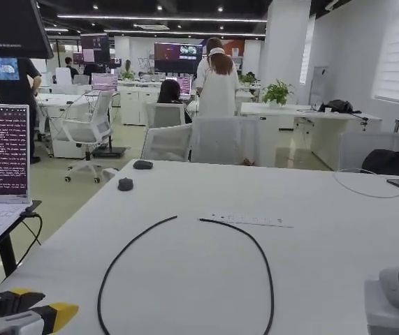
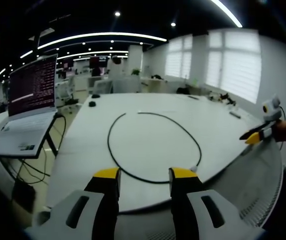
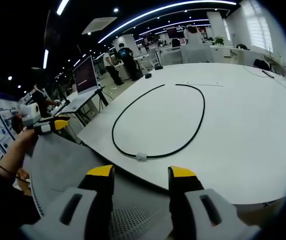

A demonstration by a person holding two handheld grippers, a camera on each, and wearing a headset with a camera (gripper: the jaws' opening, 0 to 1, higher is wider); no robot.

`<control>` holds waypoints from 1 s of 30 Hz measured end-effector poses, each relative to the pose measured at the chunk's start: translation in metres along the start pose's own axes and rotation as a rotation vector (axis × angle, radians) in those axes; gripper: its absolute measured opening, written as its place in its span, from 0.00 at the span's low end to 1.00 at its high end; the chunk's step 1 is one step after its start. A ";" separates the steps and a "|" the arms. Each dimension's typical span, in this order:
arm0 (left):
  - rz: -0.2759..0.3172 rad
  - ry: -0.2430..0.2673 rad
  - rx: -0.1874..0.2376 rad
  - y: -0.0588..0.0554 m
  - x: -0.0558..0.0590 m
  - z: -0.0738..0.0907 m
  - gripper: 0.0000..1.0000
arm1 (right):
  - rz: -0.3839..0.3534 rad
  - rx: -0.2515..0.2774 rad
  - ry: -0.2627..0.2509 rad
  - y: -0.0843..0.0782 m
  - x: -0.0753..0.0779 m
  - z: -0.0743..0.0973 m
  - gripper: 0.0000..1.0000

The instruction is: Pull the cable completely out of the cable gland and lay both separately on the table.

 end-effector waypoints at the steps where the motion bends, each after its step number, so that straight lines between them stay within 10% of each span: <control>1: 0.002 -0.002 0.004 0.000 0.000 0.000 0.40 | 0.003 -0.001 0.001 0.000 0.000 0.000 0.44; 19: -0.130 -0.027 -0.066 0.000 0.008 -0.003 0.26 | -0.003 -0.007 0.003 0.000 0.000 0.000 0.42; 23: -0.442 -0.049 -0.224 0.002 0.018 -0.011 0.24 | -0.004 -0.032 0.033 0.000 -0.001 -0.003 0.42; 30: -0.553 -0.409 -0.238 0.032 0.090 -0.057 0.25 | 0.048 -0.072 0.084 -0.001 -0.004 -0.007 0.40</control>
Point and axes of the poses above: the centre of the closed fingertips' face, and the gripper's own axes: z roughly backward along the fingers, x roughly to its right, y roughly out of its top, the point moved 6 cm from there along z, roughly backward along the fingers, and after that the axes turned 1 degree about -z, right-handed, at the moved point
